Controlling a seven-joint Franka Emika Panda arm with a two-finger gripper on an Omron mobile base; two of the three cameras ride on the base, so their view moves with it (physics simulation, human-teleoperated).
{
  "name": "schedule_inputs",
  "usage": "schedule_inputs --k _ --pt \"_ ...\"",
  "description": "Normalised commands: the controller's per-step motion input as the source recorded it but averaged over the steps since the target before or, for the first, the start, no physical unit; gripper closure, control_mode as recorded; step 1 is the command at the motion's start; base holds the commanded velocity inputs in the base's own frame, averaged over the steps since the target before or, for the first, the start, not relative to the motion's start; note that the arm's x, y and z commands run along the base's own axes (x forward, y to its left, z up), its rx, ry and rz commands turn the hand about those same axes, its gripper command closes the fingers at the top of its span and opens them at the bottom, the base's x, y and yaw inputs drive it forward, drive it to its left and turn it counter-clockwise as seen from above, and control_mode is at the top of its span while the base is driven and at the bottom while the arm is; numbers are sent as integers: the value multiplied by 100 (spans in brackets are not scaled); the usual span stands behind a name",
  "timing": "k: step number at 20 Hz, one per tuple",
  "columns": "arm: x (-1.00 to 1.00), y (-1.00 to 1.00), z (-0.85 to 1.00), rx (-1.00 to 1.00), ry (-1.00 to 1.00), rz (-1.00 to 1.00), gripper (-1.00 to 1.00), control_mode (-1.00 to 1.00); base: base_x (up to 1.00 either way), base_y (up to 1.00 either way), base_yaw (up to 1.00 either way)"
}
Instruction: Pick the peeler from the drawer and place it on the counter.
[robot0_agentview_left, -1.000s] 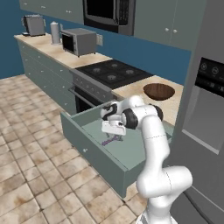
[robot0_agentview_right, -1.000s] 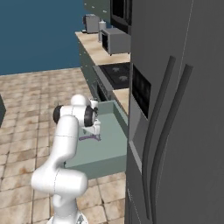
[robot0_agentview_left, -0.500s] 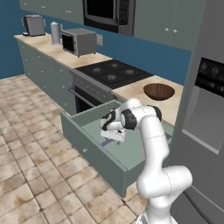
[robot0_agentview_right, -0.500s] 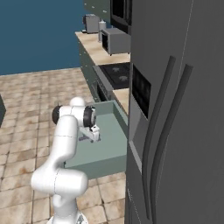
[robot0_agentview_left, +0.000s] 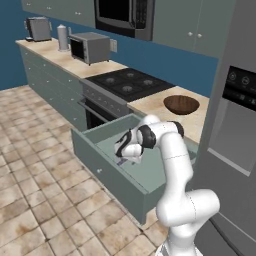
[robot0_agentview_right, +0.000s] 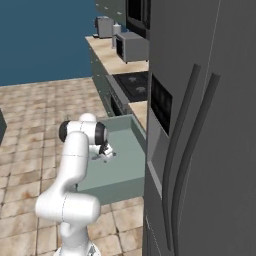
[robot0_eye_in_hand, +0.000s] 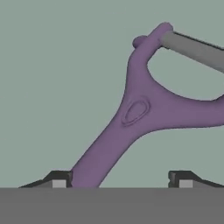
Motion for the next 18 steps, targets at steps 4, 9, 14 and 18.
schedule_inputs --k 4,9,14,18 --pt "46 5 -38 3 -17 0 -100 -100 0 0 0" --pt "30 17 -66 1 -8 0 100 -100 0 0 0" --pt "4 52 -100 -4 0 -3 100 -100 0 0 0" --pt "0 35 -100 -1 4 -8 100 -100 0 0 0"
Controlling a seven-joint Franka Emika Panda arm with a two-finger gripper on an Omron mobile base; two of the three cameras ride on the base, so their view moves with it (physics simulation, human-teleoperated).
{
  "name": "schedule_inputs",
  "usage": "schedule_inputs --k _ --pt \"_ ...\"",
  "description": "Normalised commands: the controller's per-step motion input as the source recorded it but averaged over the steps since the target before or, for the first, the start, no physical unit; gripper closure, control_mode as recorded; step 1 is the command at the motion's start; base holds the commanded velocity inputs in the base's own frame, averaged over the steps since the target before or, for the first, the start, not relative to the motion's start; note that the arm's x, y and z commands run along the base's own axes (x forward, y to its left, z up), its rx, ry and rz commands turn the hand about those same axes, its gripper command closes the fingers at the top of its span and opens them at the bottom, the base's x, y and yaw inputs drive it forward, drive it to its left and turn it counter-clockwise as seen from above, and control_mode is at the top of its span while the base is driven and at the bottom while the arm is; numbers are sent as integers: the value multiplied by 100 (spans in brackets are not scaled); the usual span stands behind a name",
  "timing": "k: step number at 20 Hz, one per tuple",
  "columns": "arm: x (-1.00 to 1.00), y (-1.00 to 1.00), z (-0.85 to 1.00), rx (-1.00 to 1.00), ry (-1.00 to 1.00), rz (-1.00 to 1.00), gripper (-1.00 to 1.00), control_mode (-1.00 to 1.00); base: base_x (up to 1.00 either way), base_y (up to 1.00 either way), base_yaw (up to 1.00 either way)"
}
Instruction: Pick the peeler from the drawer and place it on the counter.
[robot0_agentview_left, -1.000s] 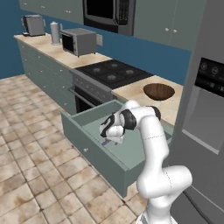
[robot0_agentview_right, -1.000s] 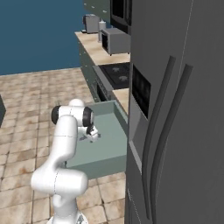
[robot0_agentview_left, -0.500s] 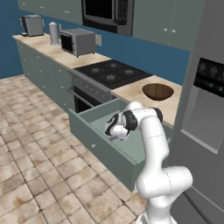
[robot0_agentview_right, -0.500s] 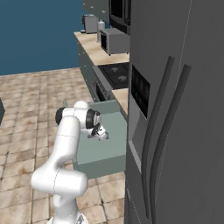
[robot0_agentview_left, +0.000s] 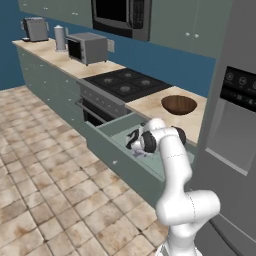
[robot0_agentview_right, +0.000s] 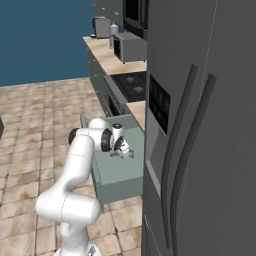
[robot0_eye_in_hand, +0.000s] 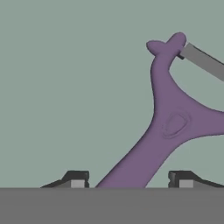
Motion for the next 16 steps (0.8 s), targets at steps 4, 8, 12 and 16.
schedule_inputs --k 4,8,12,16 --pt "-9 23 -95 0 1 -8 100 -100 0 0 0" --pt "-53 19 -64 4 0 -8 100 -100 0 0 0" --pt "-73 41 -21 6 -7 -6 100 -100 0 0 0" --pt "-46 58 31 1 -29 -3 100 -100 0 0 0"
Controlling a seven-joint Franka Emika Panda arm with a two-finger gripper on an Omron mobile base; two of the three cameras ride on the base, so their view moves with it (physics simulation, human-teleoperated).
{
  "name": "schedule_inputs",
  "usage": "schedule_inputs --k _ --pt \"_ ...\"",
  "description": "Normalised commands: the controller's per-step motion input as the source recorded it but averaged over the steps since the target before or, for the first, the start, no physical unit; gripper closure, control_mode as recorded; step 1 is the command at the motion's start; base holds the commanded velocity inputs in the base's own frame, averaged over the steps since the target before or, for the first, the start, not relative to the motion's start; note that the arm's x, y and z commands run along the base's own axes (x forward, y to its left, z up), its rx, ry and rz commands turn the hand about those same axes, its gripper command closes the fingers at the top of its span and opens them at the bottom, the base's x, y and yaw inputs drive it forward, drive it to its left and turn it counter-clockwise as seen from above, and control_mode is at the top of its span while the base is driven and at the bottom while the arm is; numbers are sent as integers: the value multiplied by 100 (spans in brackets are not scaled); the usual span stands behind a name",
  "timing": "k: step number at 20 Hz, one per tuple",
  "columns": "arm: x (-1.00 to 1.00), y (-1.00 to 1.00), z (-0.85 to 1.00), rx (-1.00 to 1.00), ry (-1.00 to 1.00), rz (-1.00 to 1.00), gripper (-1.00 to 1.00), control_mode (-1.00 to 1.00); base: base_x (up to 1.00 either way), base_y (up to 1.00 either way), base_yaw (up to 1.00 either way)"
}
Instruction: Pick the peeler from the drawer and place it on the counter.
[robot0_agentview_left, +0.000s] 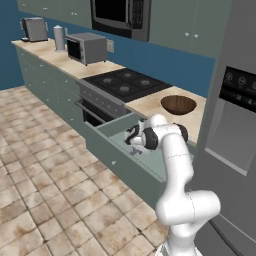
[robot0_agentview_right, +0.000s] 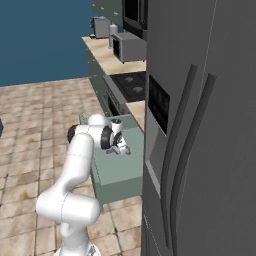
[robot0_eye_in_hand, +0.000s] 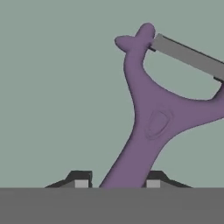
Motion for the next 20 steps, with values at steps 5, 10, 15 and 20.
schedule_inputs --k 5,10,15,20 --pt "-17 27 95 -5 -52 -2 100 -100 0 0 0" --pt "-4 -5 97 -9 -53 -10 100 -100 0 0 0" --pt "0 -49 59 -8 -52 -9 100 -100 0 0 0" --pt "0 -58 45 -11 -39 -11 100 -100 0 0 0"
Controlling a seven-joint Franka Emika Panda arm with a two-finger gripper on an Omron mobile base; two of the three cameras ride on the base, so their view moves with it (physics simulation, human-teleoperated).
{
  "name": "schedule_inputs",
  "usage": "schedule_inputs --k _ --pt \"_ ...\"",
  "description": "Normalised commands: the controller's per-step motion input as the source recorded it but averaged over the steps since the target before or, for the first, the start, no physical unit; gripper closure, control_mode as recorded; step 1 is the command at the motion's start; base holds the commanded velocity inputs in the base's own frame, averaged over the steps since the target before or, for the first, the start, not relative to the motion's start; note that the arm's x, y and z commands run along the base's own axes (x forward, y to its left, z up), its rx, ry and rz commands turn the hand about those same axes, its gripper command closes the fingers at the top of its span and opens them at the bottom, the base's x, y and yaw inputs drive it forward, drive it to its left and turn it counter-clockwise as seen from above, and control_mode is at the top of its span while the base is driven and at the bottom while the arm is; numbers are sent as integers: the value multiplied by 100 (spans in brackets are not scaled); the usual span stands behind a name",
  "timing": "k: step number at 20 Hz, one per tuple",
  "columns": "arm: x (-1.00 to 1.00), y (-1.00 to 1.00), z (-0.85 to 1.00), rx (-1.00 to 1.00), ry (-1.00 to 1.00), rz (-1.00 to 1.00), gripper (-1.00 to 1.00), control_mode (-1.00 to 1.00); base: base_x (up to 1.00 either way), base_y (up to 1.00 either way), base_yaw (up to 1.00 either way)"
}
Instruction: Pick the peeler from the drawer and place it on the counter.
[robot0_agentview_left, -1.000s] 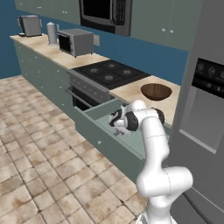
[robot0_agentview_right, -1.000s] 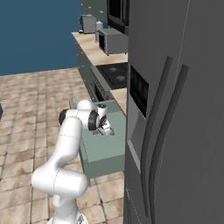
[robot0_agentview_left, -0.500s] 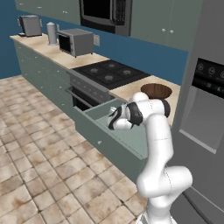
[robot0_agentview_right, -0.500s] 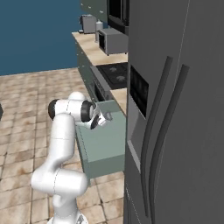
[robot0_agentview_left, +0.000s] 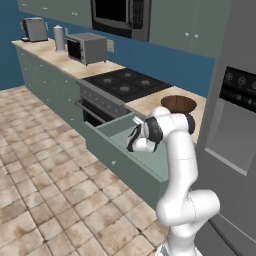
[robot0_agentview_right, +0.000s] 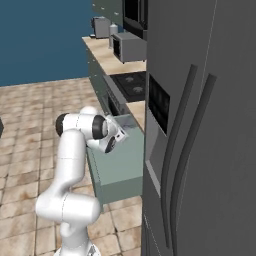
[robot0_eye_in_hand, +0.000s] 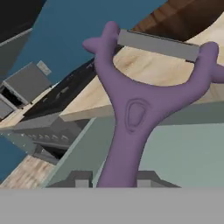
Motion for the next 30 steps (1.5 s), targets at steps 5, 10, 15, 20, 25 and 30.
schedule_inputs --k 5,10,15,20,25,30 --pt "0 -86 65 -6 -6 -12 100 -100 0 0 0" --pt "0 -99 39 2 32 -17 100 -100 0 0 0" --pt "2 -98 0 9 31 -22 100 -100 0 0 0" --pt "15 -82 -15 8 16 -22 100 -100 0 0 0" --pt "25 0 -56 0 7 -15 -100 -100 0 0 0" --pt "31 74 -77 -8 7 -11 -100 -100 0 0 0"
